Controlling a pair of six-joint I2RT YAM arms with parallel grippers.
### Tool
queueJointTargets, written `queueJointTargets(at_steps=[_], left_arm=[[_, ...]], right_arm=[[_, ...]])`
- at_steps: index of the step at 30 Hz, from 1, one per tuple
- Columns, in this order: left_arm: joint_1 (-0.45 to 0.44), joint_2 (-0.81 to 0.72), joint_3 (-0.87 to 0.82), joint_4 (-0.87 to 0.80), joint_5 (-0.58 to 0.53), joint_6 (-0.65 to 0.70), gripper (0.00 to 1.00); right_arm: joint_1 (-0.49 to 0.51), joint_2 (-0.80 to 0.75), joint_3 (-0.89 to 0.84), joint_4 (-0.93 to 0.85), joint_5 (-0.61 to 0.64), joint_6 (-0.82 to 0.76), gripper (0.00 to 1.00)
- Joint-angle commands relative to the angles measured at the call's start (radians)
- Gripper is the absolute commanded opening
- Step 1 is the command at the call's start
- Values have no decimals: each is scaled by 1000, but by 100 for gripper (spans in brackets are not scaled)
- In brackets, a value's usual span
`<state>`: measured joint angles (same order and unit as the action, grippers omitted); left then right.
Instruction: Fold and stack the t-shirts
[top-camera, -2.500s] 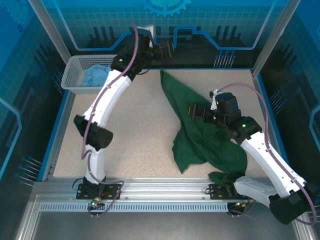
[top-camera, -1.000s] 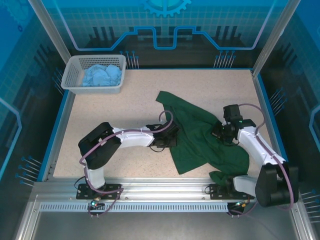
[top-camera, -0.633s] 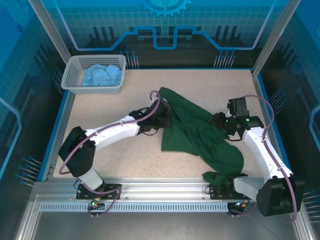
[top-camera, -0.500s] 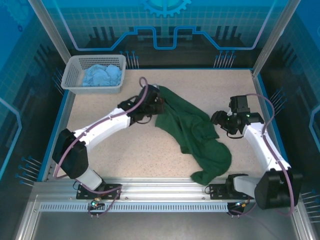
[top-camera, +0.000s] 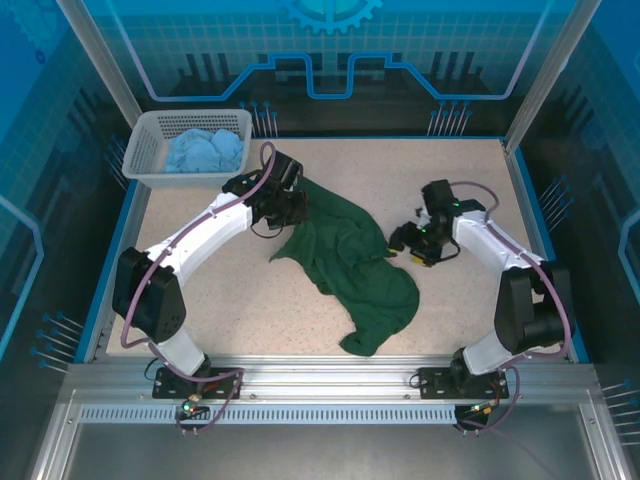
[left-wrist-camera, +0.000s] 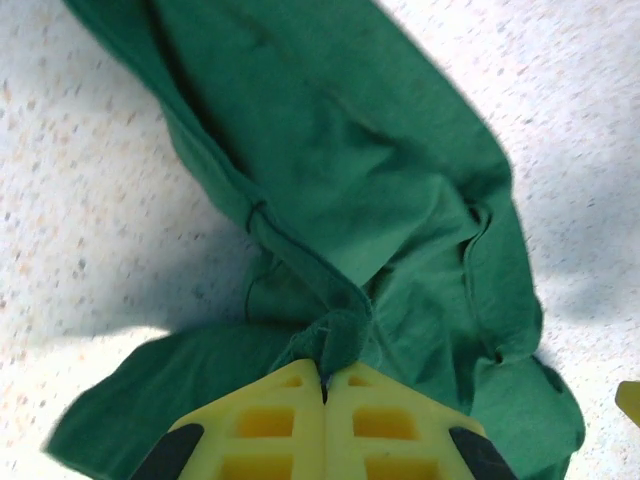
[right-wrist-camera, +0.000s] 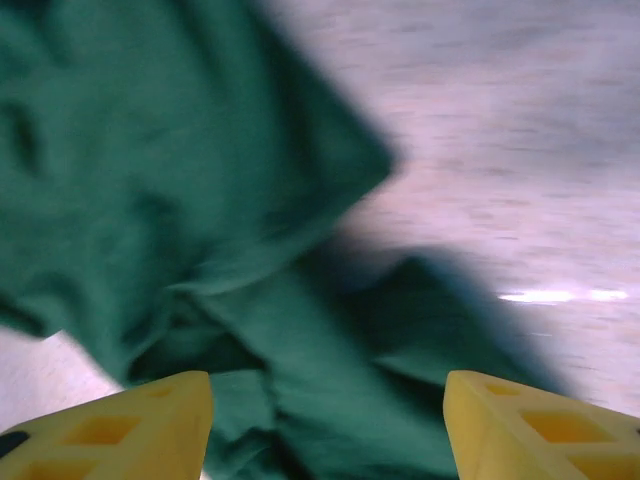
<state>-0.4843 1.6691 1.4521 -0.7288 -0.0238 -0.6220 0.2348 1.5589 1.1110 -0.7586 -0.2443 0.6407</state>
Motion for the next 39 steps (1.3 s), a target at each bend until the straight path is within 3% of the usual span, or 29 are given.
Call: queueJointTargets(at_steps=[1,7,19,27,30,34,39], left_arm=[[-3,-15,0,-90,21,-16,0],[-4,-13,-8,-121,25,-13,0],[-3,-14,-45,-123,24,19,0],[-4,-11,-58,-109,29,21,0],[-3,-9,-57,-110,30,26,0],[-3,-15,-47,-121,19,37,0],[-3,-19,-31,-135,-5,54,0]], right_arm=[[117,80,116,-10,-23,50,63],[197,283,263,-103,63,121,56],[209,317,275,-134,239,197,52],[210,386,307,-134,209,201,46],[210,419,338,-144,206,201,39],[209,434,357,-142,200,204,13],[209,415,359,-154,216,200,7]])
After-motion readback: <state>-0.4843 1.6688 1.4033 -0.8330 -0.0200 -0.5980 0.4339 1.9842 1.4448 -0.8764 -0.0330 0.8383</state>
